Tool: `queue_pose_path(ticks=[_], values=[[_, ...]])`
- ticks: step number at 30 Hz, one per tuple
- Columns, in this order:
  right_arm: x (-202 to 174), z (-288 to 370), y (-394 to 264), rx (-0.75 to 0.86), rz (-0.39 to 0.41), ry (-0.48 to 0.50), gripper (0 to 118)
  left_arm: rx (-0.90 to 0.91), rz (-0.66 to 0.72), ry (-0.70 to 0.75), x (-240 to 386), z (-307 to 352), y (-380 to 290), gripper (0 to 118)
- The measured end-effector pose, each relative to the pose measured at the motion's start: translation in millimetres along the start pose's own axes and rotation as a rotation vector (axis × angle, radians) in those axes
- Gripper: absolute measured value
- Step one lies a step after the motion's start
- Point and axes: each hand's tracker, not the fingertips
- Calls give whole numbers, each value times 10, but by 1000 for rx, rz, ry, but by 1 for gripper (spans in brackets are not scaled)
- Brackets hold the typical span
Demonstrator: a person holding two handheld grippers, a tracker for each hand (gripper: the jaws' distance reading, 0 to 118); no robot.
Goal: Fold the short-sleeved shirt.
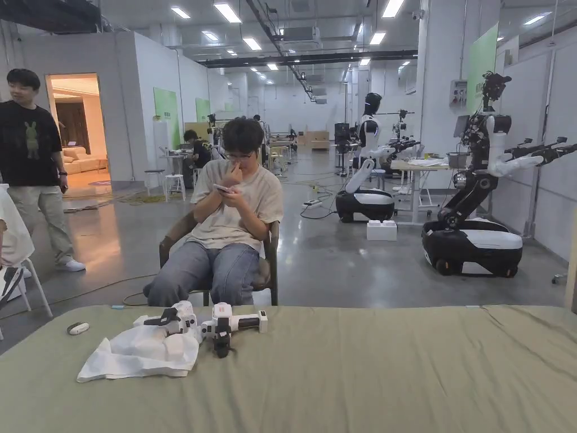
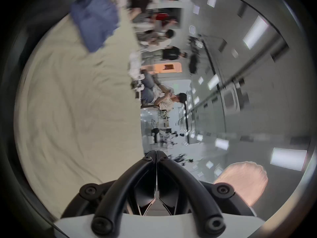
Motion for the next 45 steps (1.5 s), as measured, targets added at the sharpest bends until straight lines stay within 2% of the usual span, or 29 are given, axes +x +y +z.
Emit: queue_pose_path(ticks=[2,3,5,7,8,9,10,11,12,16,36,40,45], values=[[411,132,-46,77,-470,-15,0,-57,311,93,-315,10,14,0],[544,179,-89,112,-674,-34,0,-40,557,115,-533,60,-18,0],[714,191,-189,104,-980,-70,0,37,1028,113,-856,182,-168,0],[700,174,-328,87,-1228,-90,0,159,1352,68,-982,256,-375,0],[672,158,-407,82,-1359,-84,0,206,1448,49,-971,264,-462,0],[644,152,-482,75,-1475,-64,0,224,1470,46,-946,267,-496,0],[618,157,-564,88,-1594,-41,0,203,1430,74,-920,287,-449,0],[605,175,-607,144,-1680,-29,0,189,1396,87,-905,302,-422,0],[600,191,-622,183,-1732,-34,0,179,1349,112,-901,325,-397,0],[626,188,-575,112,-1643,-66,0,209,1329,89,-913,366,-321,0],[642,181,-515,81,-1554,-44,0,235,1424,97,-966,342,-335,0],[612,179,-451,64,-1510,-42,0,227,1426,100,-951,338,-367,0],[562,58,-252,99,-1470,17,0,194,1443,108,-910,370,-477,0]])
